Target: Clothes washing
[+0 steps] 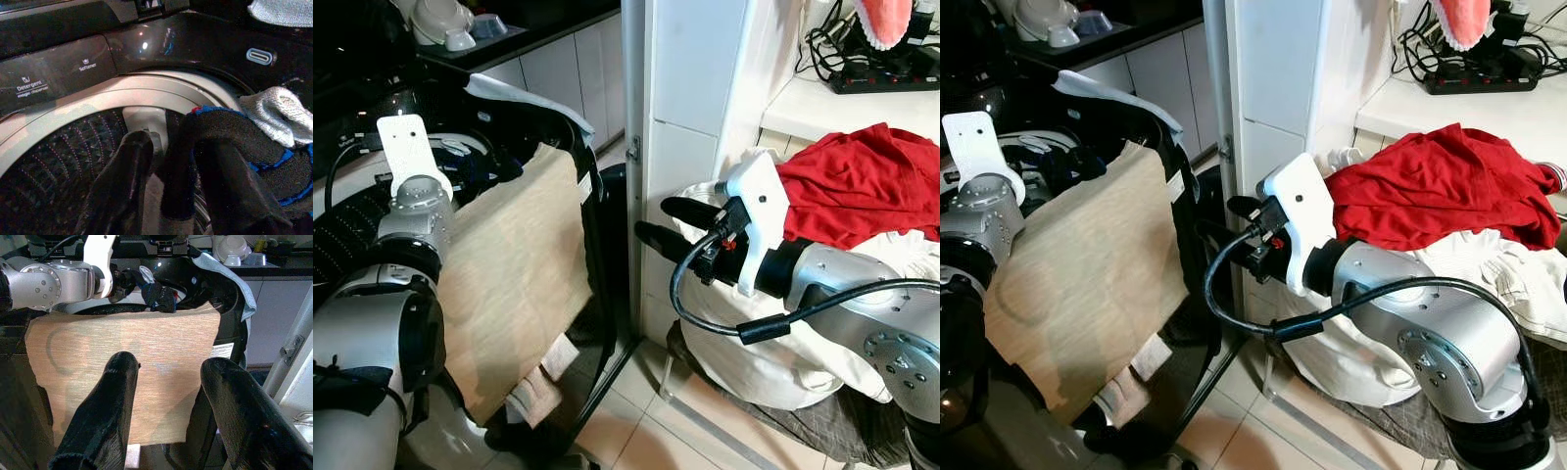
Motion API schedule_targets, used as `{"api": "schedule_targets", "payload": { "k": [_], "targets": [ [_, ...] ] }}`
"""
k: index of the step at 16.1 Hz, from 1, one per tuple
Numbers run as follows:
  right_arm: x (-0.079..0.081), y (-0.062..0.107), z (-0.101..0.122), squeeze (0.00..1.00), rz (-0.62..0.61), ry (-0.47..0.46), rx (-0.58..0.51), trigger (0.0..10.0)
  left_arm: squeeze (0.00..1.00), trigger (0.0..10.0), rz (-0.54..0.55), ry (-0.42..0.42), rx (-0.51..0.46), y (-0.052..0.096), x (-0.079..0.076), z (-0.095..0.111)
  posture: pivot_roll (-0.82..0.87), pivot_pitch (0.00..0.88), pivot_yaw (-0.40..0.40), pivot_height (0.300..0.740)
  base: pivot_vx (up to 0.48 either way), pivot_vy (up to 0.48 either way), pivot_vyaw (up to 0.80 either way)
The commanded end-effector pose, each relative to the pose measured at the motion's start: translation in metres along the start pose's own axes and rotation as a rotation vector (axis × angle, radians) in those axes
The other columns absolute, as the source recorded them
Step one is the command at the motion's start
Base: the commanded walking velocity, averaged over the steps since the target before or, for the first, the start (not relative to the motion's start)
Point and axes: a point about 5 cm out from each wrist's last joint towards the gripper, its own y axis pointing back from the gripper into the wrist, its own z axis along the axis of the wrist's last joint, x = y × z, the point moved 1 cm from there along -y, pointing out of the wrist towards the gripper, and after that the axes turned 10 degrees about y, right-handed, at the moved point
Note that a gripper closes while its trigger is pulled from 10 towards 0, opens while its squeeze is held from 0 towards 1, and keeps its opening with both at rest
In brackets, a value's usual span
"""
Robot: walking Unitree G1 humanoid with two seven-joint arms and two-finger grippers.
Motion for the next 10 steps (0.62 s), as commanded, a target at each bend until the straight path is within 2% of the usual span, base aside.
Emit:
{"api": "schedule_targets", "payload": {
  "k": [1,2,3,4,6,7,8,10],
  "targets": [
    [-0.002,0.001,-0.005,0.0,-0.006,-0.006,0.023,10.0,1.0,10.0,0.033,-0.024,0.048,0.0,0.009,-0.011,-0.09,0.0,0.085,0.74,0.0,0.0,0.0],
    [-0.002,0.001,-0.006,0.0,-0.009,-0.006,0.033,10.0,1.0,10.0,0.01,0.019,0.144,0.002,0.007,-0.028,-0.09,0.0,0.085,0.74,0.0,0.0,0.0],
    [-0.003,0.001,-0.007,0.0,-0.011,-0.005,0.037,10.0,0.9,10.0,-0.03,-0.06,0.198,0.005,0.005,-0.041,-0.09,0.0,0.087,0.74,0.0,0.0,0.0],
    [-0.003,0.001,-0.007,0.0,-0.013,-0.004,0.037,10.0,0.0,10.0,-0.053,-0.108,0.21,0.006,0.003,-0.045,-0.09,0.0,0.087,0.74,0.0,0.0,0.0],
    [-0.005,0.001,-0.005,0.0,-0.02,0.0,0.031,10.0,0.0,10.0,-0.115,-0.325,0.203,0.006,-0.006,-0.04,-0.09,0.0,0.084,0.74,0.0,0.0,0.0],
    [-0.006,0.001,-0.004,0.0,-0.023,0.0,0.027,10.0,0.0,10.0,-0.128,-0.366,0.178,0.005,-0.009,-0.033,-0.09,0.0,0.083,0.74,0.0,0.0,0.0],
    [-0.006,0.001,-0.004,0.0,-0.025,0.001,0.025,10.0,0.0,10.0,-0.119,-0.386,0.155,0.004,-0.009,-0.024,-0.08,0.0,0.082,0.74,0.0,0.0,0.0],
    [-0.008,0.0,-0.003,0.0,-0.032,-0.001,0.017,10.0,0.0,10.0,-0.148,-0.239,0.091,0.002,-0.016,-0.001,-0.08,0.0,0.081,0.74,0.0,0.0,0.0]
  ]
}}
